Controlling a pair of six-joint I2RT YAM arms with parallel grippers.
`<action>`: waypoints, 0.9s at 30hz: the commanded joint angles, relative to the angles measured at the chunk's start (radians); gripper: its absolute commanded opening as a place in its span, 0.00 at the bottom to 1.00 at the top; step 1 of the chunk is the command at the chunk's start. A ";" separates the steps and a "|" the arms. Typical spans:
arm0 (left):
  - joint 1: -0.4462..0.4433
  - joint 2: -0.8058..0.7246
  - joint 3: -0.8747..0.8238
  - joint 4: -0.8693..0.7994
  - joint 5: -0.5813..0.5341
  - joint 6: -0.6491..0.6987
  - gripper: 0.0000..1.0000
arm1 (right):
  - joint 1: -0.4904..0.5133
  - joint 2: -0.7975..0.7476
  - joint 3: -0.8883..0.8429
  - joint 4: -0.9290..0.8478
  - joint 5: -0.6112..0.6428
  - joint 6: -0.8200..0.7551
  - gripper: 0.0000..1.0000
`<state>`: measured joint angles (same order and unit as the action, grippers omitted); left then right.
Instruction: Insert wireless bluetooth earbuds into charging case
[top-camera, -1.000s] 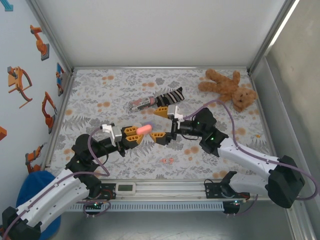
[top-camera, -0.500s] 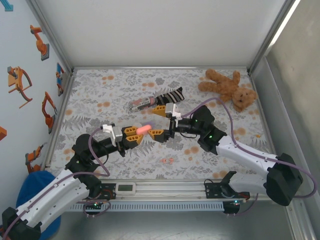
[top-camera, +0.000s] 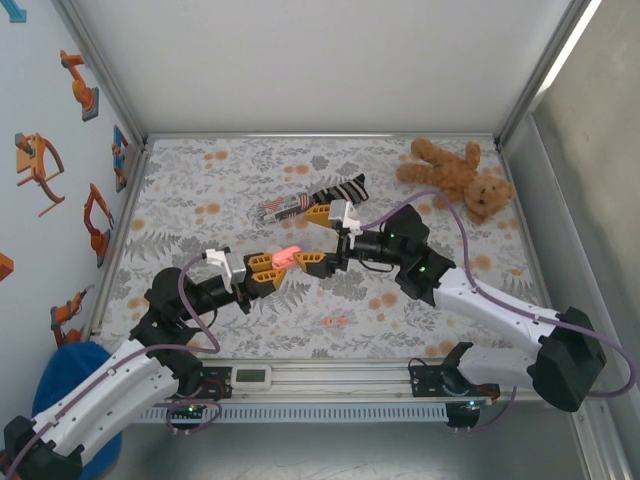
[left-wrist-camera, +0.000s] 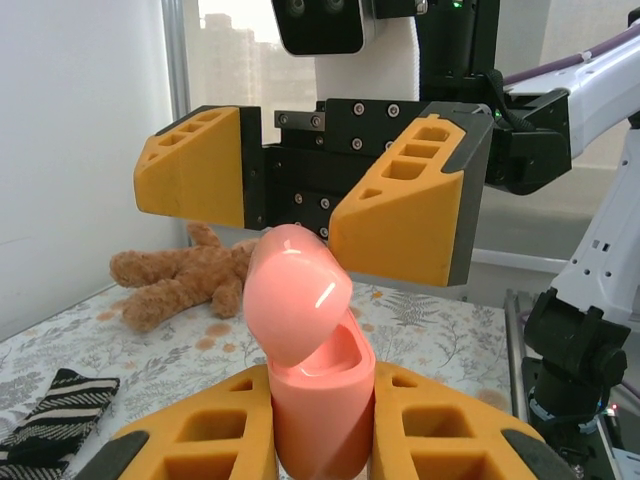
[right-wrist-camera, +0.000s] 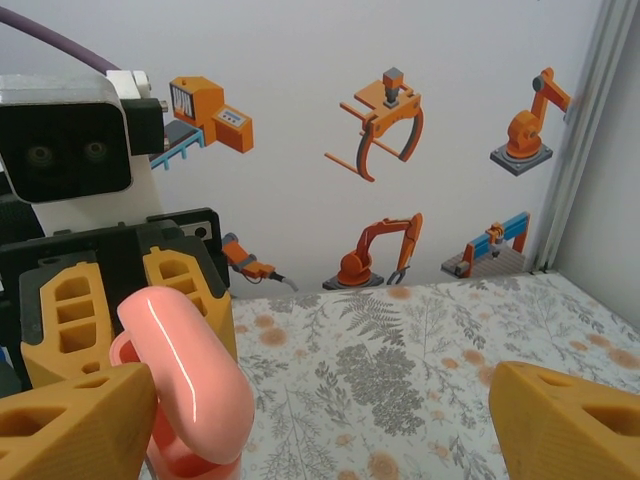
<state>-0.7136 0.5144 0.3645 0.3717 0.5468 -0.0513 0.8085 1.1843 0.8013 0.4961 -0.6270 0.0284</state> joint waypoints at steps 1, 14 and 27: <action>-0.002 -0.019 0.031 0.008 0.028 0.023 0.00 | 0.003 -0.002 0.046 -0.020 0.039 -0.023 0.85; -0.001 -0.062 0.025 -0.091 -0.012 0.031 0.00 | 0.002 -0.058 0.081 -0.129 0.087 -0.018 0.85; -0.001 -0.205 -0.002 -0.234 -0.068 0.023 0.00 | -0.002 -0.141 0.130 -0.567 0.368 0.166 0.84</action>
<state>-0.7139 0.3344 0.3641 0.1753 0.4919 -0.0399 0.8085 1.0607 0.8841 0.0818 -0.3470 0.1139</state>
